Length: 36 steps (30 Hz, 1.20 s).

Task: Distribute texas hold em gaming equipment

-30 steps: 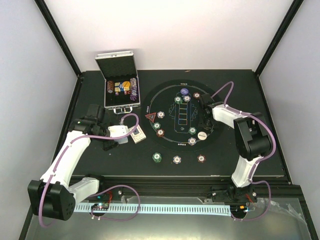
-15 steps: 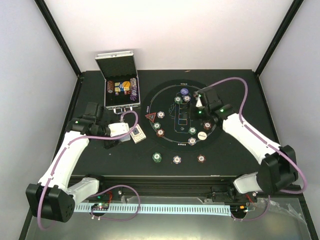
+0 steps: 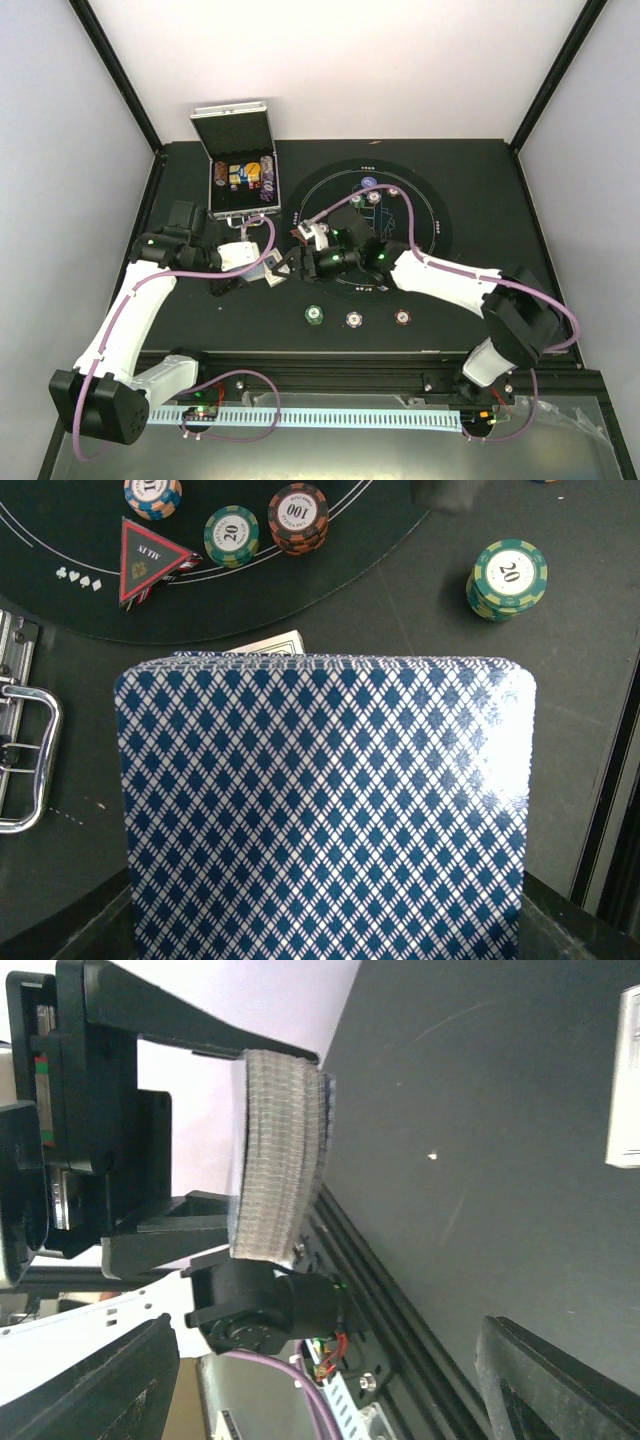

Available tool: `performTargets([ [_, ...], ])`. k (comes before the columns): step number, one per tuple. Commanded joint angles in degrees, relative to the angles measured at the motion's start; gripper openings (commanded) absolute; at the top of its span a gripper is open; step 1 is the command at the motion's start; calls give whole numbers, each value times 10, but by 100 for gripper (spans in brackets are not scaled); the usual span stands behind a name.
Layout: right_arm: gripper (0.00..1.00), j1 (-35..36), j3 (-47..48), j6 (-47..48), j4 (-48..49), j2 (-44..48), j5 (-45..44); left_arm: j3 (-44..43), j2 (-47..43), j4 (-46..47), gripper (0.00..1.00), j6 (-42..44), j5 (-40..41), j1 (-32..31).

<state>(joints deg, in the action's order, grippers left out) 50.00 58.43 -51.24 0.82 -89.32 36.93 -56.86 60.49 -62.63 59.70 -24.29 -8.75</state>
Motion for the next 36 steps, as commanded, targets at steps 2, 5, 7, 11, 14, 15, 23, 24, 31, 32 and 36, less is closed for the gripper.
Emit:
performTargets([
  [2,83,24,33,-46,96,-43,50,-19,-4,-14,2,-2,-26,-4],
  [5,83,33,51,-50,103,-64,53,-19,-6,-16,2,-1,-26,-4],
  [7,82,35,61,-53,103,-80,54,-19,-8,-16,2,0,-27,-5],
  [11,82,38,70,-69,127,-106,62,-19,-8,-18,2,0,-25,-5],
  [14,81,38,73,-87,155,-126,70,-17,-10,-19,2,1,-25,-5],
  [15,81,39,75,-92,160,-132,72,-17,-10,-18,2,1,-25,-5],
  [23,79,42,91,-151,242,-185,107,-17,-10,-20,2,2,-22,-5],
  [24,79,42,91,-158,254,-189,109,-17,-11,-20,1,2,-22,-5],
  [31,78,42,106,-172,263,-218,118,-14,-9,-19,2,4,-19,-6],
  [32,78,41,108,-173,262,-224,118,-13,-9,-19,2,3,-19,-6],
  [36,73,35,101,-176,258,-237,111,-14,-10,-20,2,3,-13,-6],
])
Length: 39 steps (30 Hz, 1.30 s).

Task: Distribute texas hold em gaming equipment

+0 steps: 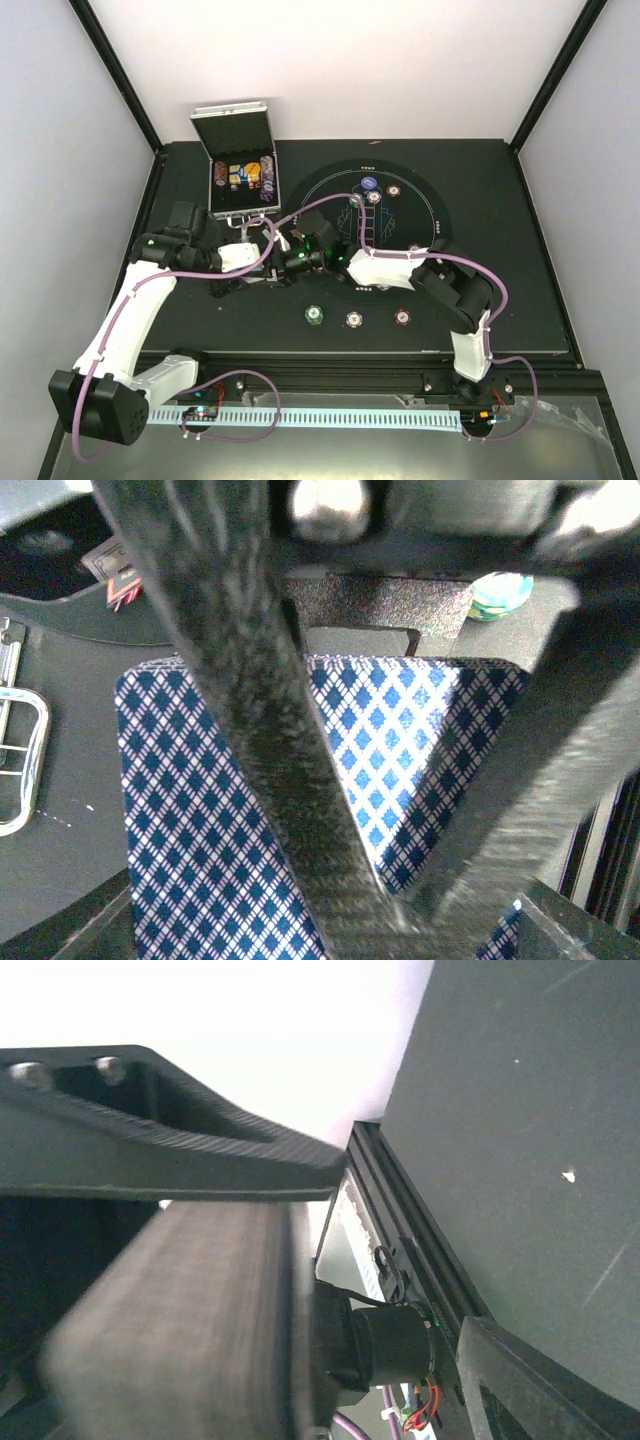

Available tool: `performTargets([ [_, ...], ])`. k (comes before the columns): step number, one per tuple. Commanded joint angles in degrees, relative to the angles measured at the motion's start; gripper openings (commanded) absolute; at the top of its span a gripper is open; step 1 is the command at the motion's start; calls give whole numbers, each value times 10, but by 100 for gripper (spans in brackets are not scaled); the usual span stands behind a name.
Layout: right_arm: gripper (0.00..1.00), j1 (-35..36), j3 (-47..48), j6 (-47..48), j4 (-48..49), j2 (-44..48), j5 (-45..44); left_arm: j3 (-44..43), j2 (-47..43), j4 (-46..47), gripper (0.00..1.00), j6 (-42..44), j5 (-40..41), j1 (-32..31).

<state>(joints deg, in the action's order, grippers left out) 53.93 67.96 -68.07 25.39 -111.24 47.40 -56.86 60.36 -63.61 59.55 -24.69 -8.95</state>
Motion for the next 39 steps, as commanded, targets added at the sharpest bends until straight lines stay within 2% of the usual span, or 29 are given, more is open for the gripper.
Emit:
performTargets([
  [1,73,-9,1,-7,10,-20,6,-14,-9,-10,2,5,-7,-4],
  [9,67,-43,-22,31,-45,-5,-3,-14,-8,-11,2,3,0,-4],
  [20,61,-51,-38,83,-114,33,-20,-17,-4,-10,2,0,6,-4],
  [27,64,-31,-12,77,-101,39,-10,-12,-2,-7,2,0,3,-4],
  [31,66,-15,8,28,-35,17,13,-13,-1,-7,2,1,-4,-4],
  [36,65,-12,21,20,-34,-5,15,-12,-3,-8,2,2,-1,-5],
  [39,64,-15,19,43,-68,-2,7,-11,-2,-9,1,2,5,-5],
])
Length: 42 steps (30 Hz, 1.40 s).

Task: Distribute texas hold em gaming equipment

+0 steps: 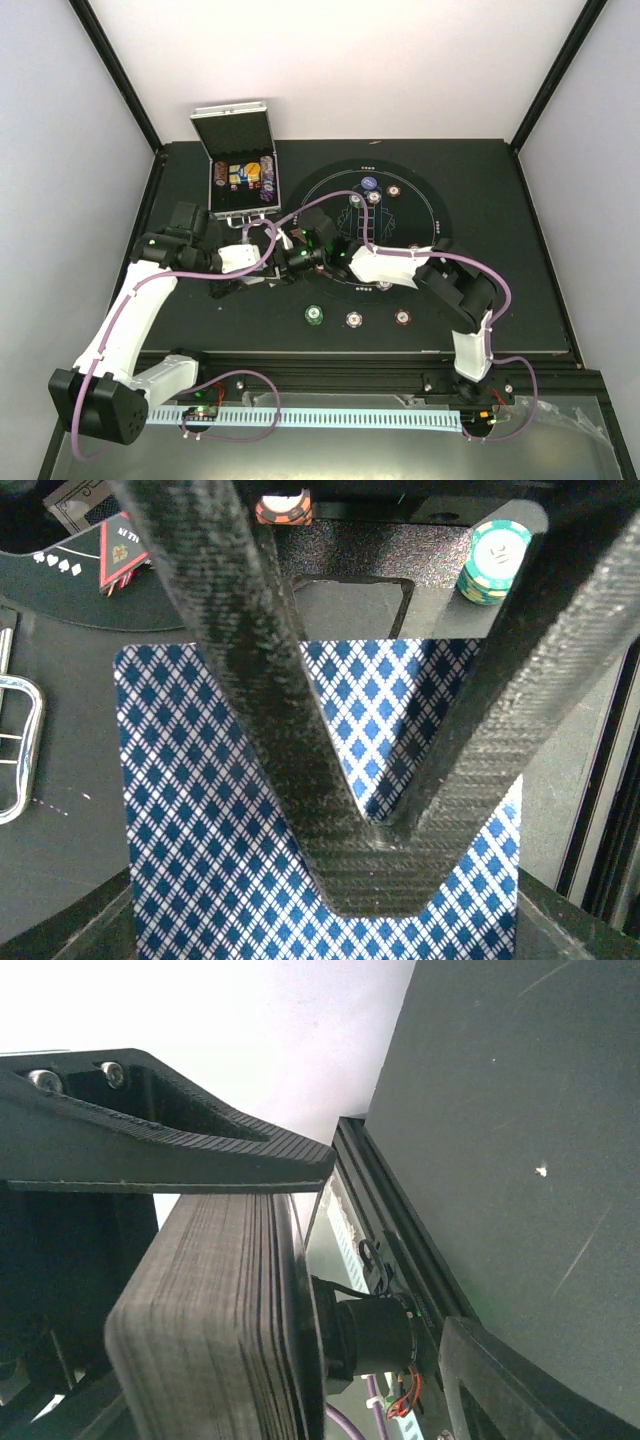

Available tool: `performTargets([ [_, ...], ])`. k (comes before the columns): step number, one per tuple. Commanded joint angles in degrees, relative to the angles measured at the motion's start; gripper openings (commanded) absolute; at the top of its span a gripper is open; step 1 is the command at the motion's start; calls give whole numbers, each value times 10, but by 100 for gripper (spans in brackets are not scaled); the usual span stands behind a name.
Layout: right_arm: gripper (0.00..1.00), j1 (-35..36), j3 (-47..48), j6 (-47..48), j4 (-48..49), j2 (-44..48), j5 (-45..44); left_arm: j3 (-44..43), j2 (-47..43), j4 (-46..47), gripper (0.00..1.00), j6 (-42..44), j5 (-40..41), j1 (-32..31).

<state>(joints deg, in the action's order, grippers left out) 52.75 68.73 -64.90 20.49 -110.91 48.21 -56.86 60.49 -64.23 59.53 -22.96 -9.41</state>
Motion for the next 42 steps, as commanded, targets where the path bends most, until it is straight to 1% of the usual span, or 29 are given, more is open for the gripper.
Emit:
performTargets([
  [1,63,-5,8,15,-25,-3,-3,-11,-4,-2,2,2,-11,0],
  [6,58,-24,-28,34,-46,25,-18,-12,-2,-2,2,2,-8,0],
  [10,54,-37,-34,60,-86,40,-25,-13,0,-1,2,2,-12,-1],
  [16,51,-44,-44,75,-101,54,-31,-16,2,-1,1,2,-10,-1],
  [18,47,-45,-46,76,-102,57,-32,-17,2,0,2,2,-8,-1],
  [21,37,-45,-51,74,-100,66,-34,-16,4,-1,2,1,-6,-1],
  [27,23,-45,-66,49,-64,86,-30,-16,9,2,2,-1,-5,-1],
  [29,17,-44,-70,46,-61,95,-32,-16,12,2,1,-1,-5,-1],
  [35,2,-44,-83,40,-55,118,-34,-15,18,-2,2,-2,1,-2],
  [42,1,-45,-113,-25,47,131,-20,-13,17,1,1,-3,2,-2],
])
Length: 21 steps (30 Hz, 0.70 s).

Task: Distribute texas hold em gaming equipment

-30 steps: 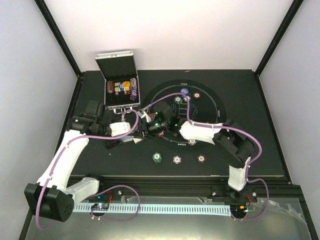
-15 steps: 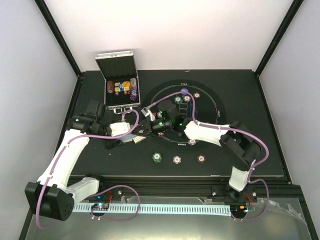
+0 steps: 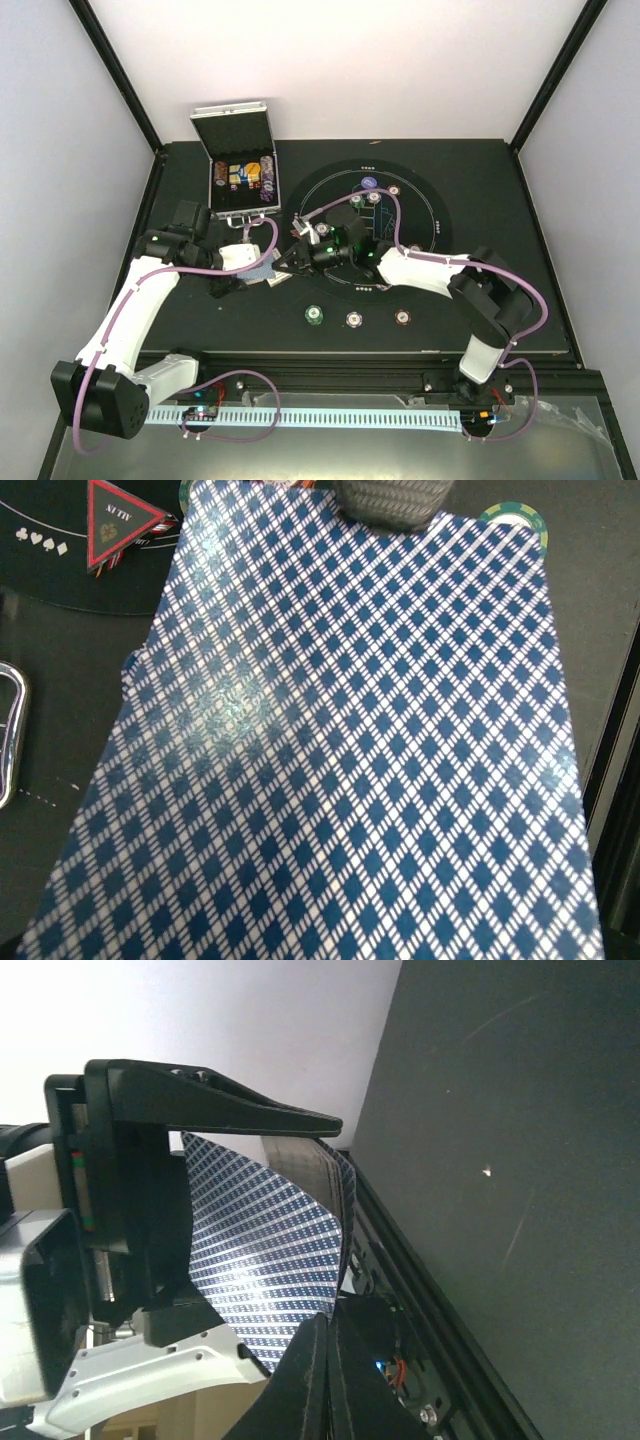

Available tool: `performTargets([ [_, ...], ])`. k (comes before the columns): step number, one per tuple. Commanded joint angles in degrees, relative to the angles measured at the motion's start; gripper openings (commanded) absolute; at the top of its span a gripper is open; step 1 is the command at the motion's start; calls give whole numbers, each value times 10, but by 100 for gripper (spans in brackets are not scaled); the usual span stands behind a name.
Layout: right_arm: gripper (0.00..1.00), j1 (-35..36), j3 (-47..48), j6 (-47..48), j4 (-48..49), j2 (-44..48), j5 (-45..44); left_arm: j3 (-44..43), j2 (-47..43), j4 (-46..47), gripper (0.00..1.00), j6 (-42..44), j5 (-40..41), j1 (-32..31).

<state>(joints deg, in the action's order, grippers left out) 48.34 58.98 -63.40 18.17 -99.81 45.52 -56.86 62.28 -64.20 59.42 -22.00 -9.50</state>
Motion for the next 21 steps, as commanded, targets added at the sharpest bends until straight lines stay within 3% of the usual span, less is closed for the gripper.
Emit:
performTargets([
  [1,1,-1,-17,-43,74,22,7,-14,-1,1,1,-2,-7,-1],
  [12,1,-52,-83,-94,150,80,29,-11,-4,5,2,-5,5,-1],
  [21,1,-157,-89,-14,35,106,70,-11,-5,7,2,-8,15,-1],
])
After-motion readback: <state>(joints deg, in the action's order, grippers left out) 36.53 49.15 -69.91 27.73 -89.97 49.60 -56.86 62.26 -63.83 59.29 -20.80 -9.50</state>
